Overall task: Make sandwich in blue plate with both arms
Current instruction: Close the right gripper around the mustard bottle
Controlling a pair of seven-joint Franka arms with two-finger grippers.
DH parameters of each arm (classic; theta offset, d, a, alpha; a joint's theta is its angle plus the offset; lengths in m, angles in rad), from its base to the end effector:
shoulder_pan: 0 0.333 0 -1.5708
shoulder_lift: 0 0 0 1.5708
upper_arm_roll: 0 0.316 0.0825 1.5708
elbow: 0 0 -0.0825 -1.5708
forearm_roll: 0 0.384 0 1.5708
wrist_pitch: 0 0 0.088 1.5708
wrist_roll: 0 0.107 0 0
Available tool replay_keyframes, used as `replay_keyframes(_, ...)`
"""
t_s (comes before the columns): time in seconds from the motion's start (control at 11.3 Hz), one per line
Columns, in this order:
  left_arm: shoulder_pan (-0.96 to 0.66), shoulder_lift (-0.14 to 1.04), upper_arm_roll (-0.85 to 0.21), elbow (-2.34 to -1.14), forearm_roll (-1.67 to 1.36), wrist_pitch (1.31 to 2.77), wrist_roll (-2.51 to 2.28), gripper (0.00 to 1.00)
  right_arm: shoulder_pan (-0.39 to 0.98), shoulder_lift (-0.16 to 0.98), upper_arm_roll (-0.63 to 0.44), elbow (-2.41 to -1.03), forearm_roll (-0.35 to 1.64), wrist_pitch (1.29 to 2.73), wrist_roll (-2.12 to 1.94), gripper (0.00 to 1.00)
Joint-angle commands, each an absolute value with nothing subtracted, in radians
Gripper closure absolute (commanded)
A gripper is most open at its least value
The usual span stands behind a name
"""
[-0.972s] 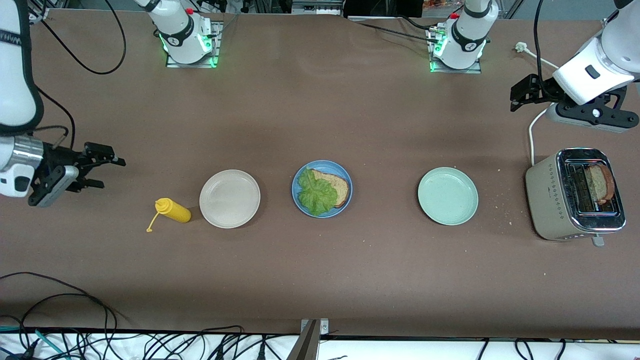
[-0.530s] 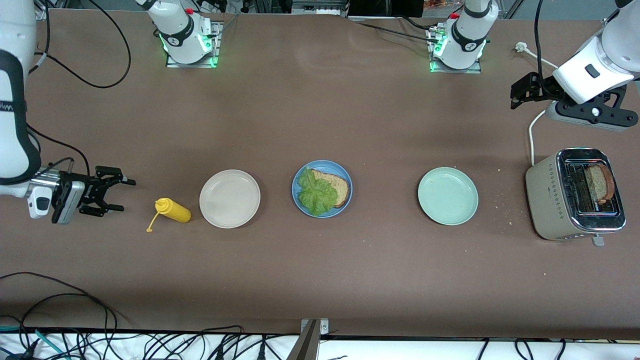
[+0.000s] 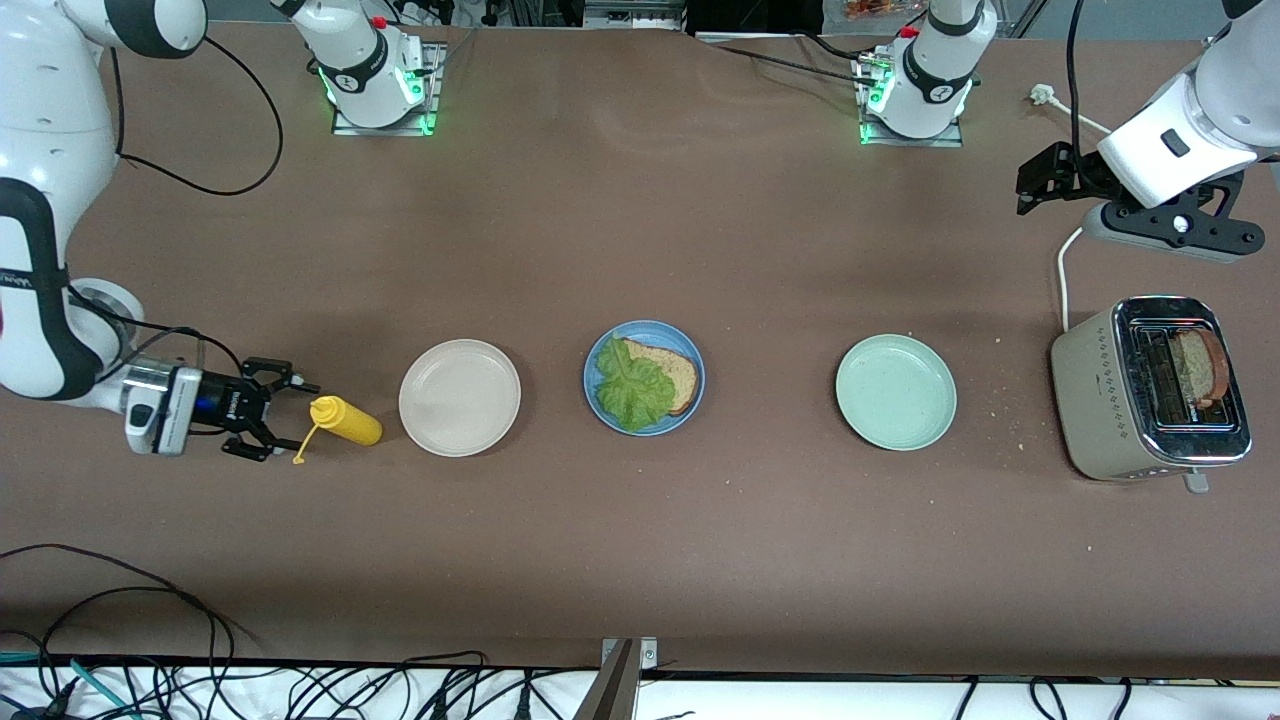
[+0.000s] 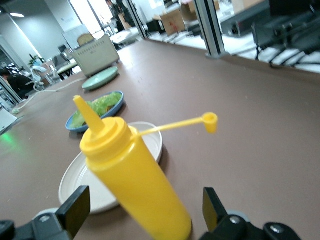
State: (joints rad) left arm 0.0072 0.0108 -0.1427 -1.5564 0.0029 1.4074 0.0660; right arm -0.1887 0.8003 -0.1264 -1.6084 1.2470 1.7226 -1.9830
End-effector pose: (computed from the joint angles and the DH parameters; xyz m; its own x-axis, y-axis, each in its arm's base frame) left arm 0.5346 -0.0721 0.6124 0.9672 -0.1982 -0.1588 -0.1993 -0.9799 0.0091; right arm 0.6453 -0.1080 0.1627 0.4654 0.3102 0.8289 0.8768 -0.2896 -0.3839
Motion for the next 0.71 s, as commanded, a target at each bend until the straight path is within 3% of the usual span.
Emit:
replay_keyframes(0.0,0.024,0.008,-0.129,-1.539,-0.015,1.390,0.090,0.00,-0.193,0.838,-0.092,-1.572,1.316,1.695,-2.139,0.00)
replay_keyframes(0.27,0.009,0.093,-0.135,-1.537,-0.018,1.400,0.075,0.00,-0.198,0.856,-0.092,-1.574,1.309,1.695,-2.236,0.00)
replay_keyframes(0.44,0.025,0.101,-0.129,-1.467,-0.043,1.401,0.090,0.00,-0.198,0.893,-0.092,-1.574,1.321,1.698,-2.403,0.00)
replay_keyframes(0.62,0.028,0.106,-0.132,-1.482,-0.043,1.397,0.072,0.00,-0.201,0.923,-0.092,-1.574,1.335,1.695,-2.451,0.00)
